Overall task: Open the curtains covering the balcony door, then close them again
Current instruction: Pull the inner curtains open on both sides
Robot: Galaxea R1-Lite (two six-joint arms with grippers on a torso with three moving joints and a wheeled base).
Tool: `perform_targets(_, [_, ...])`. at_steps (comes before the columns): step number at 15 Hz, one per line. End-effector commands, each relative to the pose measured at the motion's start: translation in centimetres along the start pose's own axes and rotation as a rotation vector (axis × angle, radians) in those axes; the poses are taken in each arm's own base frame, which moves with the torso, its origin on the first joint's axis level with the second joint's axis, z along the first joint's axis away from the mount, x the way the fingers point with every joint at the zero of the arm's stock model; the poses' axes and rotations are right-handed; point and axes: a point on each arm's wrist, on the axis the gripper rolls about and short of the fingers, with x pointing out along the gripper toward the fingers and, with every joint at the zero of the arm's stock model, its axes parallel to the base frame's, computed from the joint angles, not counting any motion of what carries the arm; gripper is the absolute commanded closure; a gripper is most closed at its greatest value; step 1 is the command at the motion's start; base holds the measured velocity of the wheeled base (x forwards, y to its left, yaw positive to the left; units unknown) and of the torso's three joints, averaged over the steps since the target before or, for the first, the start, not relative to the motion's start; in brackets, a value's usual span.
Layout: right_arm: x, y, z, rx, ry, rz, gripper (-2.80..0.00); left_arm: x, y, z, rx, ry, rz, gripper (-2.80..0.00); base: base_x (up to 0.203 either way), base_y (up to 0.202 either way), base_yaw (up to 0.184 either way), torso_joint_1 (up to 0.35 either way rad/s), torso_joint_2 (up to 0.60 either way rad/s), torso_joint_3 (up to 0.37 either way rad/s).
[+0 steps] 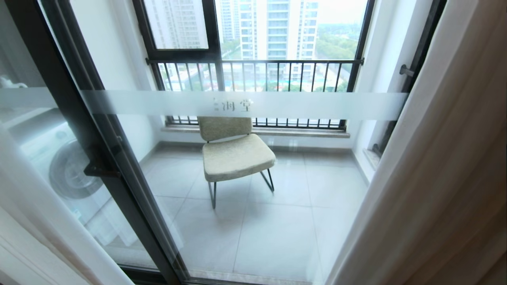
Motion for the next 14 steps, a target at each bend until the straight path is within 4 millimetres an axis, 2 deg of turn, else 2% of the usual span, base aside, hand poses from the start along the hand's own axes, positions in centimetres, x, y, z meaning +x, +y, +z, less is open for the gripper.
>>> perform_targets(1, [0.1, -0.5, 0.1, 0.004, -0.01, -0.031, 0.0, 0.0, 0.0, 0.0, 0.0, -0.001, 0.001, 0.0, 0.0, 0.0, 0.0, 0.0, 0.0, 0.0])
perform_targets(6, [1.6, -2.0, -0.4, 0.018, -0.007, -0.123, 0.0, 0.0, 0.0, 0.0, 0.0, -0.001, 0.001, 0.0, 0.0, 0.0, 0.0, 0.0, 0.0, 0.0])
perform_targets(9, [3.0, -3.2, -1.1, 0.012, 0.008, -0.19, 0.0, 0.0, 0.0, 0.0, 0.0, -0.001, 0.001, 0.0, 0.0, 0.0, 0.0, 0.0, 0.0, 0.0])
perform_targets(14, [5.7, -5.9, -1.3, 0.024, -0.008, -0.316, 0.0, 0.0, 0.0, 0.0, 0.0, -0.001, 0.001, 0.0, 0.0, 0.0, 0.0, 0.0, 0.0, 0.0])
